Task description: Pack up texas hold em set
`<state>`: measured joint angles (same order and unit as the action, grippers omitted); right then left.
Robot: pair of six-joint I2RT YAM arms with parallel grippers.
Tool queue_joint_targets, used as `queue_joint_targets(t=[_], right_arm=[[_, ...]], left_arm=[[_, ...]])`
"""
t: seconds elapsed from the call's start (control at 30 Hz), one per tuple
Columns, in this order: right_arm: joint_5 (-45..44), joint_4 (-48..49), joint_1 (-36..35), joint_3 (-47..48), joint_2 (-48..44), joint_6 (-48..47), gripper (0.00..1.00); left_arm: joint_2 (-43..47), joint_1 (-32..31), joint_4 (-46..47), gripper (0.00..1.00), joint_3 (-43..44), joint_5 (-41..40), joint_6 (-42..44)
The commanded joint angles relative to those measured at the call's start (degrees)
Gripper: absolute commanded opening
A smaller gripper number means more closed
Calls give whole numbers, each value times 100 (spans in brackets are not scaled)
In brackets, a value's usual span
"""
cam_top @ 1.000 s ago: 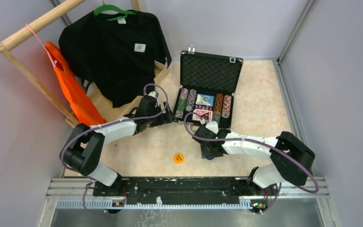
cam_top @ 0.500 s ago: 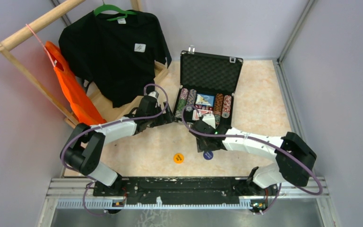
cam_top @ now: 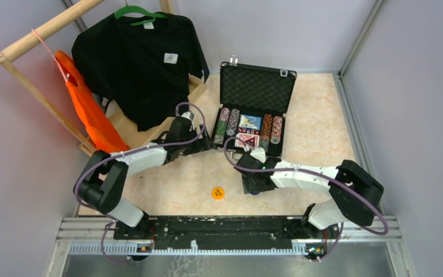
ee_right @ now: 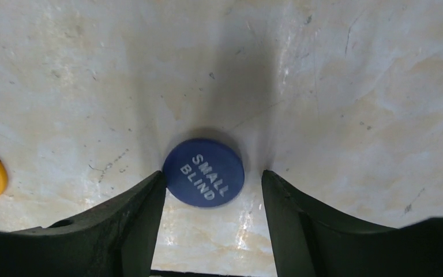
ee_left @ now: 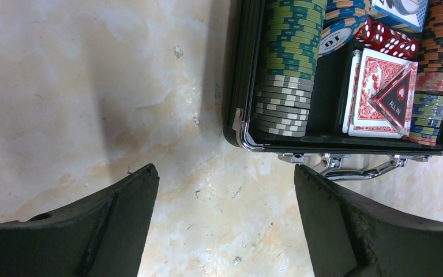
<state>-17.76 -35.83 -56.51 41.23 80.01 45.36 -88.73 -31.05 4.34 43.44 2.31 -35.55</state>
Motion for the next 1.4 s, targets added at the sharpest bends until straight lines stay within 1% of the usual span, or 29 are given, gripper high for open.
queue_joint_targets(t=[0.0, 0.07, 0.23, 0.43, 0.6, 0.73, 0.97, 1.07, 1.23, 1.37], right_arm=[[147, 373, -97, -142, 36, 134, 61], [176, 414, -126, -167, 33, 148, 58], [176, 401, -174, -151, 66, 157, 56], [103, 410, -181, -53, 89, 130, 56], [96, 364, -180, 43, 303, 53, 56], [123, 378, -185, -34, 365, 109, 52], [84, 353, -185, -108, 268, 218, 45], [98, 360, -185, -49, 242, 221, 44], [188, 463, -182, 65, -89, 173, 44], [161, 364, -176, 226, -181, 99, 44]], left_arm=[[-55, -16, 145, 92, 102, 94, 0], [-65, -22, 147, 92, 100, 90, -4], [-46, -20, 144, 92, 102, 86, -5], [-61, -15, 138, 92, 103, 84, 3], [-87, -15, 140, 92, 109, 77, 11], [-83, -17, 137, 92, 110, 86, 5], [-87, -15, 147, 92, 109, 111, -8], [-75, -19, 146, 92, 108, 108, -3], [-66, -15, 138, 92, 106, 90, 4], [-57, -22, 140, 92, 110, 91, 4]])
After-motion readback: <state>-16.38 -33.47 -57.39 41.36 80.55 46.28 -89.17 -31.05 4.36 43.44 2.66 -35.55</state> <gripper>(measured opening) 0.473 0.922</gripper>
